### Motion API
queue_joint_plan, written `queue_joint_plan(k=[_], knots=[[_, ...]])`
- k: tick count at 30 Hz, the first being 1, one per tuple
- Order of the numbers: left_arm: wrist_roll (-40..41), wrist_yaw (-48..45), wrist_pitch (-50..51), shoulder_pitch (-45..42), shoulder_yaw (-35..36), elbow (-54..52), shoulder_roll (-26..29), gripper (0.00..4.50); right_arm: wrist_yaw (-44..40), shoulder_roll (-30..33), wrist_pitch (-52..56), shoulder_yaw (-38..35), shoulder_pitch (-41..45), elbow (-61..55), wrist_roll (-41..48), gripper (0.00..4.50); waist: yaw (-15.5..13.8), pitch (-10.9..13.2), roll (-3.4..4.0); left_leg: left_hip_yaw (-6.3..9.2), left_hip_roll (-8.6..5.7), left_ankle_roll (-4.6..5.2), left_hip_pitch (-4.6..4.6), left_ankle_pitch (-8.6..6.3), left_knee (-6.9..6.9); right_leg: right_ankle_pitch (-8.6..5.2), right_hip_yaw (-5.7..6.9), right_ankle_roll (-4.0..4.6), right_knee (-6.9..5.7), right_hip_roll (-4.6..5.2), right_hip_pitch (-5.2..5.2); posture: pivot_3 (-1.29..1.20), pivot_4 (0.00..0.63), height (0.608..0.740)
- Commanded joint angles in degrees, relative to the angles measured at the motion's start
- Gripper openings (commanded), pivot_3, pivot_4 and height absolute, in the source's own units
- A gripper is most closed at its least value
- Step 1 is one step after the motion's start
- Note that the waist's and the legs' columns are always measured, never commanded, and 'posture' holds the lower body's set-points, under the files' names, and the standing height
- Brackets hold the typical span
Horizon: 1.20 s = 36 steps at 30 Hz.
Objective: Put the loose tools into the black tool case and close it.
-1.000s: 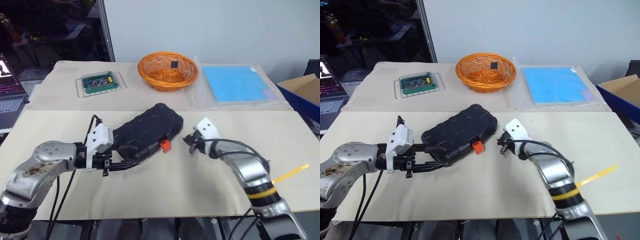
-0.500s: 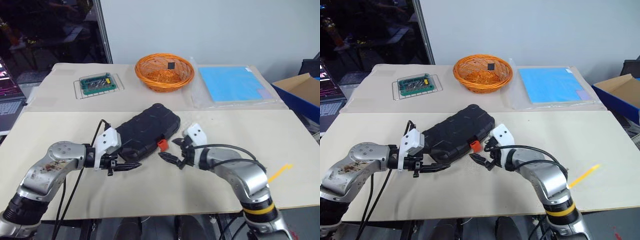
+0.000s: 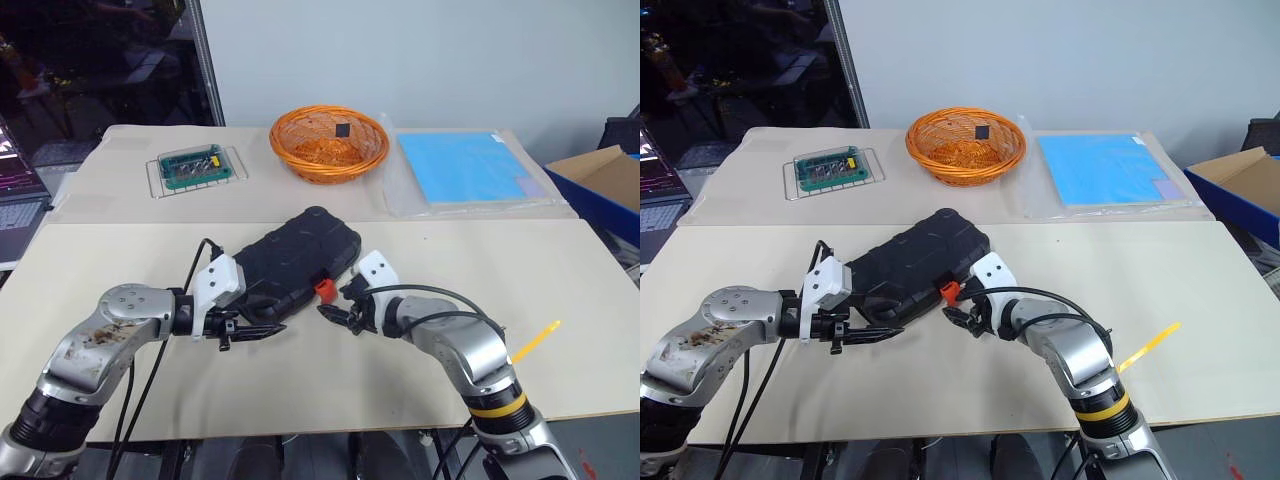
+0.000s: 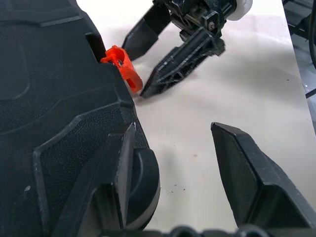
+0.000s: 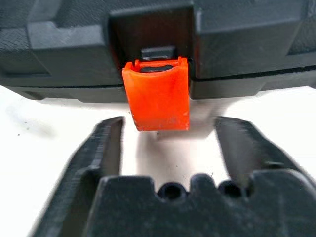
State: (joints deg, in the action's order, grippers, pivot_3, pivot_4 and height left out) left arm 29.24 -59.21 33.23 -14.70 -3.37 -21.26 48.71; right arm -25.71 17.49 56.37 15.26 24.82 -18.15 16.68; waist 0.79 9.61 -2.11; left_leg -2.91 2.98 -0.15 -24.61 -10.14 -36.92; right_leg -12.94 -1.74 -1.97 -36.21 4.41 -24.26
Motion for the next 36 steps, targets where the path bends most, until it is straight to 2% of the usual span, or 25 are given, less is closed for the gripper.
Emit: queue_joint_plan(k=[1, 2, 4, 14, 22, 24, 25, 28, 33, 36], knots=[[0.09, 0.44, 0.54, 0.58, 0.88, -1.07, 0.01, 2.62, -0.14, -0.36, -2.48, 0.02, 1.76, -0.75, -0.57, 1.72, 0.02, 0.00, 0.00, 0.00, 0.00, 0.00, 0.00, 0.00, 0.00, 0.00, 0.00, 0.00, 0.00, 0.00, 0.00, 0.00, 0.150, 0.740], [0.08, 0.49, 0.56, 0.62, 0.90, -1.07, -0.01, 2.62, -0.18, -0.41, -2.75, 0.06, 1.83, -0.73, -0.73, 1.39, 0.03, 0.00, 0.00, 0.00, 0.00, 0.00, 0.00, 0.00, 0.00, 0.00, 0.00, 0.00, 0.00, 0.00, 0.00, 0.00, 0.150, 0.740], [0.05, 0.61, 0.61, 0.66, 0.90, -1.07, -0.06, 2.62, -0.22, -0.19, -3.38, 0.09, 1.91, -1.00, -1.04, 1.22, 0.06, 0.00, 0.00, 0.00, 0.00, 0.00, 0.00, 0.00, 0.00, 0.00, 0.00, 0.00, -0.01, 0.00, 0.00, 0.00, 0.150, 0.740], [-0.52, 0.55, 0.09, 0.59, 0.45, -0.14, -0.24, 2.62, -1.74, 3.05, -4.87, 2.54, 3.74, -5.38, -3.28, 1.21, -0.02, 0.00, 0.00, 0.00, 0.00, 0.00, -0.03, 0.00, 0.00, 0.00, 0.00, -0.01, 0.00, 0.00, -0.02, 0.00, 0.150, 0.740], [-1.08, 0.40, -0.27, 0.05, -0.34, 0.45, -0.69, 2.62, -2.89, 1.47, -8.39, 5.56, 7.53, 3.92, -6.32, 1.21, 0.57, 0.00, 0.00, -0.01, 0.01, 0.00, 0.00, 0.00, 0.00, 0.00, -0.01, -0.01, 0.00, -0.02, -0.02, 0.00, 0.150, 0.740], [-1.21, 0.49, -0.26, -0.01, -0.48, 0.54, -0.87, 2.62, -3.79, 1.32, -9.02, 5.45, 7.55, 4.69, -6.20, 2.22, 0.60, 0.00, 0.00, 0.01, 0.03, 0.00, 0.03, 0.00, 0.00, 0.00, -0.02, -0.01, -0.04, -0.05, -0.02, 0.00, 0.150, 0.740], [-1.25, 0.57, -0.24, 0.02, -0.53, 0.52, -0.96, 2.62, -4.07, 1.61, -9.29, 5.50, 7.38, 4.59, -6.47, 2.40, 0.58, 0.00, 0.00, 0.01, 0.03, 0.00, 0.05, 0.00, 0.00, 0.00, -0.02, -0.01, -0.05, -0.05, 0.00, 0.00, 0.150, 0.740], [-1.20, 0.90, 0.00, 0.20, -0.38, 0.49, -1.31, 2.62, -5.81, 3.28, -7.22, 3.23, 5.05, 0.45, -4.35, 3.40, 0.41, 0.00, 0.00, -0.01, 0.02, 0.00, 0.03, 0.00, 0.00, 0.00, -0.03, -0.01, -0.04, -0.03, -0.01, 0.00, 0.150, 0.740], [-1.02, 1.31, 0.16, 0.65, 0.18, 0.71, -1.67, 2.62, -8.27, 7.75, -4.36, -1.37, 1.05, -6.50, -0.84, 3.40, 0.00, 0.00, 0.00, -0.02, 0.00, 0.02, -0.01, -0.02, 0.01, 0.01, -0.03, 0.02, 0.02, 0.00, -0.01, 0.00, 0.150, 0.740], [-1.29, 1.14, -0.21, 0.84, 0.17, 1.00, -1.47, 2.62, -8.60, 6.69, -2.17, -4.25, -0.27, -7.07, 2.59, 2.65, -0.02, 0.00, 0.00, -0.01, 0.00, 0.02, 0.00, -0.02, 0.01, -0.01, -0.03, 0.00, 0.01, -0.01, 0.00, 0.00, 0.150, 0.740]])
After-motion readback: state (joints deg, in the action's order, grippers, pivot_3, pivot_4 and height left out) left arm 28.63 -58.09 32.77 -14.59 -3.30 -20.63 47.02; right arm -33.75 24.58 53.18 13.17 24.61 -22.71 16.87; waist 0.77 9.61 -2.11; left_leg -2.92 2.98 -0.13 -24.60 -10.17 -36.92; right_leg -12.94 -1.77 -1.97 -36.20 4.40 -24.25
